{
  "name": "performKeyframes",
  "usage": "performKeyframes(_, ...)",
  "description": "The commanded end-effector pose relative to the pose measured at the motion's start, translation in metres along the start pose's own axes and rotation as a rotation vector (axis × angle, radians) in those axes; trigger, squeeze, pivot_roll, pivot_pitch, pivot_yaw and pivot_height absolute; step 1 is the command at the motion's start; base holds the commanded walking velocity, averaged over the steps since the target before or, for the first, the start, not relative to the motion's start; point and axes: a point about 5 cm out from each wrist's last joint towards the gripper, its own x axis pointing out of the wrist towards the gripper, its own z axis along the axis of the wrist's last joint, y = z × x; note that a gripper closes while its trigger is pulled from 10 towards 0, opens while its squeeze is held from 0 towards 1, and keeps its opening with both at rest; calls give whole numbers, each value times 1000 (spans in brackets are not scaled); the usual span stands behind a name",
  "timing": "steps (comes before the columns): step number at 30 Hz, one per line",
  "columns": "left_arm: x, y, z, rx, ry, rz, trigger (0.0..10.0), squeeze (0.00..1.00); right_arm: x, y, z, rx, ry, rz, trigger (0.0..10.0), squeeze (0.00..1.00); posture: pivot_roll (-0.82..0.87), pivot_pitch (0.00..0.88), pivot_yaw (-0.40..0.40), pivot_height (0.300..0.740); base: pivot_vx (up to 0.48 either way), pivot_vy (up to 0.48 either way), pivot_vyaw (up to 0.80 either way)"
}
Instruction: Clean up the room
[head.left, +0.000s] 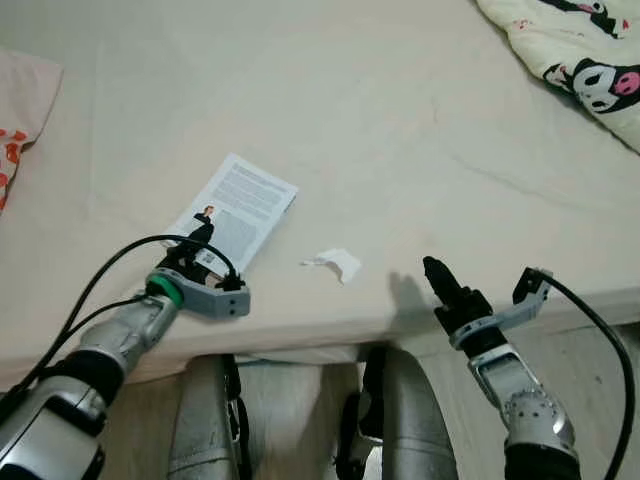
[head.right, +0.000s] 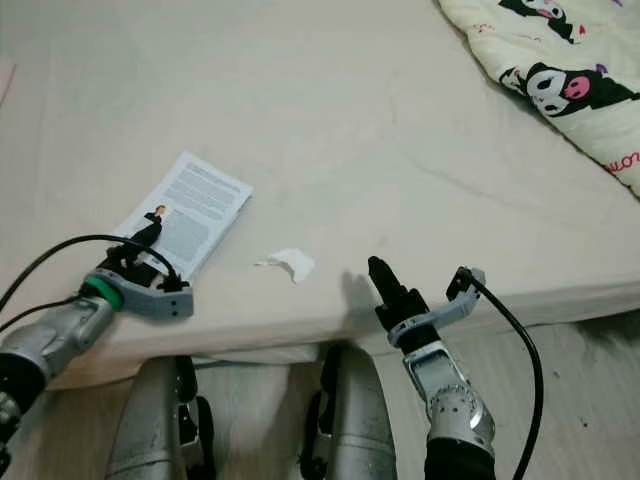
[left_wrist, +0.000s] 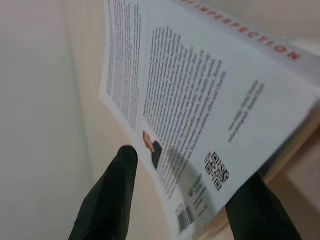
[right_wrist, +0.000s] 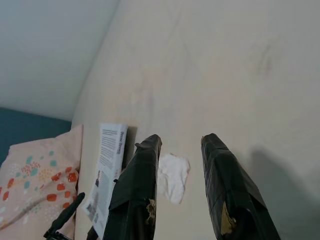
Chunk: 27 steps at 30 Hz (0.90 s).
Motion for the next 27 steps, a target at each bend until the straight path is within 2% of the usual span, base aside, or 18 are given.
performKeyframes(1,-15,-26,-1,-10,-6,-127,10000,0,-7,-6,-5,16,8,-33,10000,0,43,271,0,596,0,0,0)
performKeyframes(4,-19,-27,-3,-40,-11,-137,10000,0,-8,-5,-5,17,10,-35,10000,0,45,272,1,596,0,0,0)
performKeyframes(6,-27,-25,-1,-148,-47,-105,10000,0,-8,-6,-6,19,16,-39,10000,0,52,271,-1,596,0,0,0)
performKeyframes(7,-27,-25,-1,-148,-47,-105,10000,0,-8,-6,-6,19,16,-39,10000,0,52,271,-1,596,0,0,0)
performKeyframes(8,-29,-23,2,-234,-62,-75,10000,0,-7,-6,-7,20,20,-40,10000,0,51,271,0,596,0,0,0)
performKeyframes(9,-29,-23,2,-234,-62,-75,10000,0,-7,-6,-7,20,20,-40,10000,0,51,271,0,596,0,0,0)
performKeyframes(11,-30,-13,1,-282,-60,45,10000,0,-6,-6,-9,22,25,-42,10000,0,47,272,0,596,0,0,0)
performKeyframes(15,-30,-4,-5,-232,-35,113,10000,0,-6,-5,-10,24,27,-41,10000,0,47,272,1,596,0,0,0)
performKeyframes(16,-31,-5,-8,-260,-19,84,10000,0,-7,-5,-11,24,30,-41,10000,0,50,273,4,596,0,0,0)
performKeyframes(18,-35,-7,-9,-238,-58,8,10000,0,-7,-5,-13,26,35,-42,10000,0,51,273,6,596,0,0,0)
performKeyframes(19,-38,-10,-9,-207,-86,-56,10000,243,-7,-5,-14,26,36,-42,10000,0,53,273,6,596,0,0,0)
performKeyframes(20,-38,-10,-9,-207,-86,-56,10000,243,-7,-5,-14,26,36,-42,10000,0,53,273,6,596,0,0,0)
performKeyframes(21,-41,-11,-9,-157,-120,-94,10000,278,-7,-5,-15,27,37,-42,10000,0,55,273,8,596,0,0,0)
performKeyframes(22,-44,-13,-9,-140,-136,-138,10000,1000,-6,-4,-16,28,38,-42,10000,0,56,273,9,596,0,0,0)
performKeyframes(25,-45,-14,-10,-128,-141,-167,10000,1000,-6,-4,-16,29,39,-40,10000,0,58,273,11,596,0,0,0)
performKeyframes(27,-49,-15,-12,-90,-150,-205,10000,1000,-5,-3,-18,33,41,-37,10000,0,58,274,12,596,0,0,0)
